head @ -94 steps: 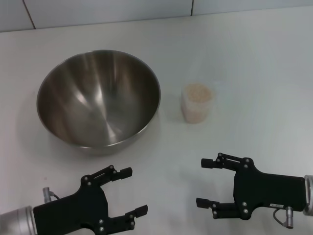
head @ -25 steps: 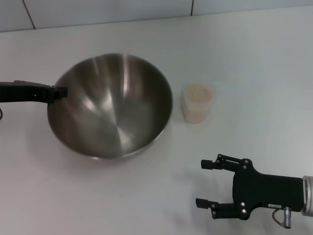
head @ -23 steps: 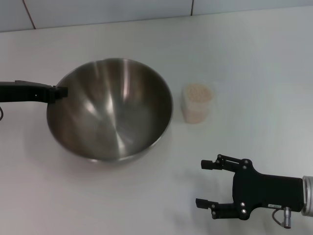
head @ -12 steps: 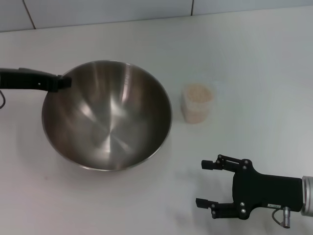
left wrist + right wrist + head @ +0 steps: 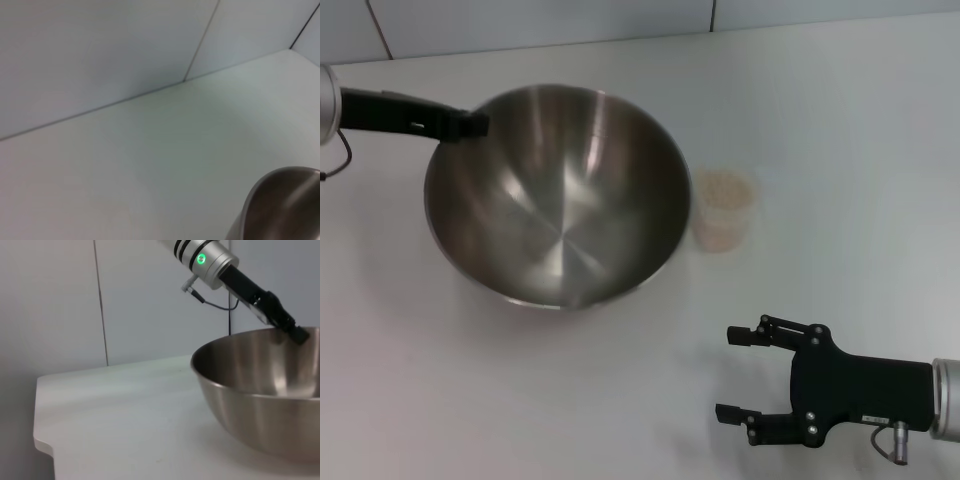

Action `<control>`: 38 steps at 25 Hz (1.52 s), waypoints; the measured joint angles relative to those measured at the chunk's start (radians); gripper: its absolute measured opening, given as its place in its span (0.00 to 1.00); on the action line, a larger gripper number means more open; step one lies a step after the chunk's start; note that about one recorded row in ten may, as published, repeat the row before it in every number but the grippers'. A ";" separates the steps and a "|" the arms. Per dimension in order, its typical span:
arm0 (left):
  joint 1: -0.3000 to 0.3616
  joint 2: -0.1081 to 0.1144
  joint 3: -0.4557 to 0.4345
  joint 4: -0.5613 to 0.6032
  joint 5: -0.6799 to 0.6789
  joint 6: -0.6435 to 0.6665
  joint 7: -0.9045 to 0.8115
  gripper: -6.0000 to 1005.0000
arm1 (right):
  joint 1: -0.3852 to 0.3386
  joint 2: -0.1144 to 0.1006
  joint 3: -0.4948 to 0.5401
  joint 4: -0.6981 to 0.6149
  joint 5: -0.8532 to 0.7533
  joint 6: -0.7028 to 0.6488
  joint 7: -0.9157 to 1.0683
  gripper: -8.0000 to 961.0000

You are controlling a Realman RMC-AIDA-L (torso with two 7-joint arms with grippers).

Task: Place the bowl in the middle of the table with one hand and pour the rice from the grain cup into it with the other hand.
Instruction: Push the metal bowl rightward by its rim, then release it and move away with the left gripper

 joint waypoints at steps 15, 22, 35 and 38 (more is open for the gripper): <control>-0.089 0.034 -0.067 -0.209 0.000 -0.096 0.096 0.07 | 0.019 0.001 -0.002 0.000 -0.002 0.012 0.013 0.85; -0.075 0.016 -0.073 -0.206 -0.006 -0.127 0.143 0.09 | 0.018 0.001 -0.002 0.000 -0.009 0.012 0.014 0.85; 0.031 -0.011 -0.079 0.022 -0.020 0.003 0.225 0.33 | 0.009 0.003 0.028 0.003 -0.002 0.024 0.014 0.85; 0.124 -0.037 -0.078 0.192 -0.068 0.121 0.331 0.44 | -0.005 0.005 0.125 0.015 0.006 0.028 0.013 0.84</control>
